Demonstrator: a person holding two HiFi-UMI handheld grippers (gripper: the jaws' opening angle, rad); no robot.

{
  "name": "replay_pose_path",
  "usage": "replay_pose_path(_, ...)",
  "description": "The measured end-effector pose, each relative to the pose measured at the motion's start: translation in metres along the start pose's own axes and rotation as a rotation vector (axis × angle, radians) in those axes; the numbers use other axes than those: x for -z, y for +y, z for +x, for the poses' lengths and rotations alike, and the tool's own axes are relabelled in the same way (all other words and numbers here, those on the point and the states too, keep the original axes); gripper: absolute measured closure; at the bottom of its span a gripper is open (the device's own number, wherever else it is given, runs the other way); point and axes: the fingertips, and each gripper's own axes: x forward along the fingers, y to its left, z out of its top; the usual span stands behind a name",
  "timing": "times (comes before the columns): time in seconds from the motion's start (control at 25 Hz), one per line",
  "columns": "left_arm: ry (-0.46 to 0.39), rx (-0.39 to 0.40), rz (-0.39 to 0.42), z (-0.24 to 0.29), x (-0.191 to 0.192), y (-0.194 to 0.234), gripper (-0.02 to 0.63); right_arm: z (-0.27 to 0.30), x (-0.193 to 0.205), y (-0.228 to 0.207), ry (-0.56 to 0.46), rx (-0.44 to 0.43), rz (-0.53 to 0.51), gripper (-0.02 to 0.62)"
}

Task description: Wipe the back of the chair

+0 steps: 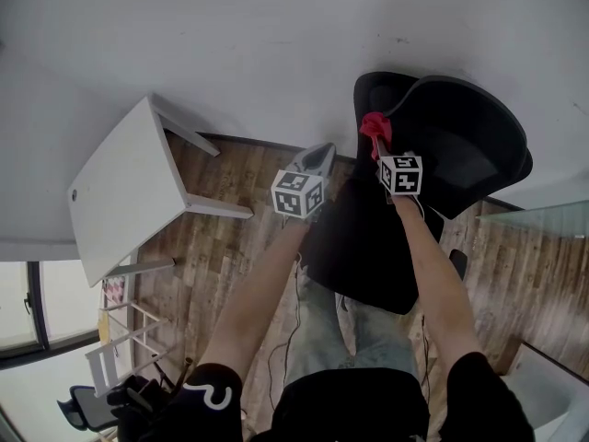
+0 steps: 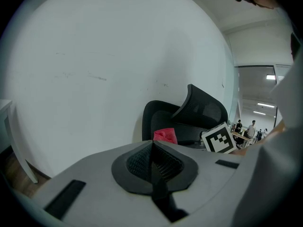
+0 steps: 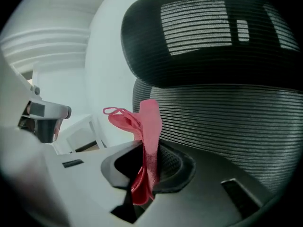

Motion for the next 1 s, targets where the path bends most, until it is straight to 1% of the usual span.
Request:
replay_pose_path(0.4,-0.004,0.03,0.004,0.007,0.002,-0.023,0.581,-0.025,0.003,-0.025,-0.008,0.043,0.01,0.523)
replay_pose_path(1.0,0.0,0.092,0.047,0.026,-0.007,-0.064,0.581,-0.061,0.004,-0.063,-0.017,0.098,0.037,0.523)
